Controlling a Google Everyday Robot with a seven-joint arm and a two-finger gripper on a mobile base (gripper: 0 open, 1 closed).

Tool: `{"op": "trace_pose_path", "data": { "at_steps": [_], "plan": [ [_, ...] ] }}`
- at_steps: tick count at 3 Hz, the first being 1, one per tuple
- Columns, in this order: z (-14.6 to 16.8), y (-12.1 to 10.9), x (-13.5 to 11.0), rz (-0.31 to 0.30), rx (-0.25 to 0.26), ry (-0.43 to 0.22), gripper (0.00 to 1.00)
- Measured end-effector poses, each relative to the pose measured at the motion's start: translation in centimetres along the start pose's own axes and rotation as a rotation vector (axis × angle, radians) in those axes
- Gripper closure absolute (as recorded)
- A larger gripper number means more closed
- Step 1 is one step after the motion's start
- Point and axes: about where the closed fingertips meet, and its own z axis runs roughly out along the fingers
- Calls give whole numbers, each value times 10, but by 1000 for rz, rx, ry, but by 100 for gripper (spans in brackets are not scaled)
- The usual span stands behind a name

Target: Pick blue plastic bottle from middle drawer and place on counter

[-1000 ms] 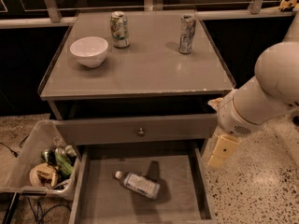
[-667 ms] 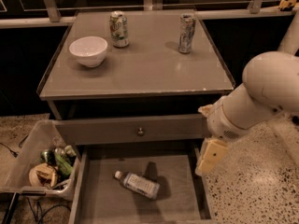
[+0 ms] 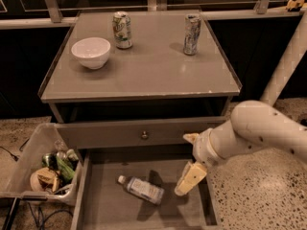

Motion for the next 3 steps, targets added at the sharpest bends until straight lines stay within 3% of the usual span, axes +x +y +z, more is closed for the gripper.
{"op": "trace_pose_path", "data": {
  "at_steps": [1,2,3],
  "plan": [
    [35,1,10,47,31,-102,0],
    [71,7,17,59,59,-139,0],
    [118,9,40,72,58,-84,0]
  ]
}}
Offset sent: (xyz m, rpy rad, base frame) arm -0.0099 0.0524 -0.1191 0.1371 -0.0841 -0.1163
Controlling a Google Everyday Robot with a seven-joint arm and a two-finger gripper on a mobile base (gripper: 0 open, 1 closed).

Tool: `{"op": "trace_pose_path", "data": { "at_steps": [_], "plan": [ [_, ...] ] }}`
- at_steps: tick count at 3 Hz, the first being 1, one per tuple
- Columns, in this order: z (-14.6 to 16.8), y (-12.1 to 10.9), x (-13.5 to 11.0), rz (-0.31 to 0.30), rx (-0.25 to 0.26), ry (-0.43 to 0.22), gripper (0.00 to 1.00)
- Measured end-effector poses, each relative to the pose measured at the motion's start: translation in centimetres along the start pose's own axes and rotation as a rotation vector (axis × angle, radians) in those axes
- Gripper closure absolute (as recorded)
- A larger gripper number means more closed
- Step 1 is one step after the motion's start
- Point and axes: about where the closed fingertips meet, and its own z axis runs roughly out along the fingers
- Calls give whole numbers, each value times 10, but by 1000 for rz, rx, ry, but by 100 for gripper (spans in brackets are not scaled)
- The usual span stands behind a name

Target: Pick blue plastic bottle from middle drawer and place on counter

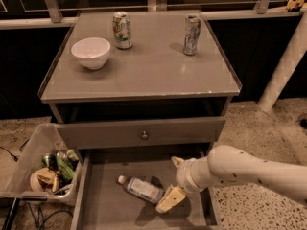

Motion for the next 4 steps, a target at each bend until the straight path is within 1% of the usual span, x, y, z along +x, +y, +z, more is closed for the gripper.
{"op": "trace_pose_path", "data": {
  "at_steps": [1,2,3,4],
  "plan": [
    [10,0,-8,-20,-9,4,0],
    [15,2,-4,-18,-4,15,0],
    [52,-3,9,23,-30,16,0],
    [99,-5,27,77,-67,-11,0]
  ]
}}
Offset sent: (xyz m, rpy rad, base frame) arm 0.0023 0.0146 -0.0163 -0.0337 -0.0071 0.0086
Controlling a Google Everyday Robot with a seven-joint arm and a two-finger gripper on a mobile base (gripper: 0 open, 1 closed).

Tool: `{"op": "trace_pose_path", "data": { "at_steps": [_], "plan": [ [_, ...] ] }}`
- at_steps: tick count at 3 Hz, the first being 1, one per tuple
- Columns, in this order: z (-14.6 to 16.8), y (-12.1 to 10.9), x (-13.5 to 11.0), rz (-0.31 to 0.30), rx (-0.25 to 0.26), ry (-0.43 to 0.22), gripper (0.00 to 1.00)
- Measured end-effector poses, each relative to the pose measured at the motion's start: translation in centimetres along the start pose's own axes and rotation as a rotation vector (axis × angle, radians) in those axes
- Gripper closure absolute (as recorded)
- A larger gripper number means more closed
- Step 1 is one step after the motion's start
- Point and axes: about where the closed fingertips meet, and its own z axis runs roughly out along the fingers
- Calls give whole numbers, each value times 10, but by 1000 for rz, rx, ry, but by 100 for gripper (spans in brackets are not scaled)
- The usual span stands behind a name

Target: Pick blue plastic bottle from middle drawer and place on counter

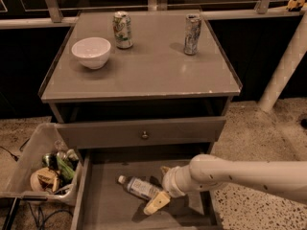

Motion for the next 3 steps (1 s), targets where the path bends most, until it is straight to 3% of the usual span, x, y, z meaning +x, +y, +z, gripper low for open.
{"op": "trace_pose_path", "data": {
  "at_steps": [2,3],
  "plan": [
    [60,7,22,70,-20,-54,0],
    [88,11,32,72,0,-74,0]
  ]
}}
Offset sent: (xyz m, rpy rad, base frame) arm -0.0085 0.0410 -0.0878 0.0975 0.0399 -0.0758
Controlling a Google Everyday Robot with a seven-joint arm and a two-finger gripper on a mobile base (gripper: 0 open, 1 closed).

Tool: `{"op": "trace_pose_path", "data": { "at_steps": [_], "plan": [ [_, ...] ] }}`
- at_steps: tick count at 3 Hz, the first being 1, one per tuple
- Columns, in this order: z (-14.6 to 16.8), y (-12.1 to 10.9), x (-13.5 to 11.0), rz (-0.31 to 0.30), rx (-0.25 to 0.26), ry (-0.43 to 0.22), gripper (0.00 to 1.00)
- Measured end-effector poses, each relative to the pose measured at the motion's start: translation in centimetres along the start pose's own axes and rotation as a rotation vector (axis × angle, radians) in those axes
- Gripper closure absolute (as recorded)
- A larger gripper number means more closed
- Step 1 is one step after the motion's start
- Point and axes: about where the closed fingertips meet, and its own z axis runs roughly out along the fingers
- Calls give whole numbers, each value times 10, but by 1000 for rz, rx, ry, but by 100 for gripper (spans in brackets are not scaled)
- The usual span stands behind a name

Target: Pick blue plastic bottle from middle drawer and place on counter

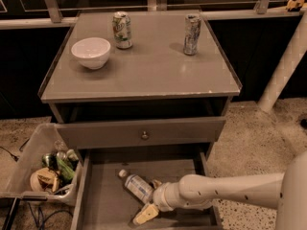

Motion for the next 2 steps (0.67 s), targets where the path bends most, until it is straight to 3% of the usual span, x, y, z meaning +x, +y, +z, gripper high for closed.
{"op": "trace_pose_path", "data": {
  "at_steps": [1,2],
  "plan": [
    [2,-2,1,5,11,-4,18],
    [2,-2,1,5,11,-4,43]
  ]
}}
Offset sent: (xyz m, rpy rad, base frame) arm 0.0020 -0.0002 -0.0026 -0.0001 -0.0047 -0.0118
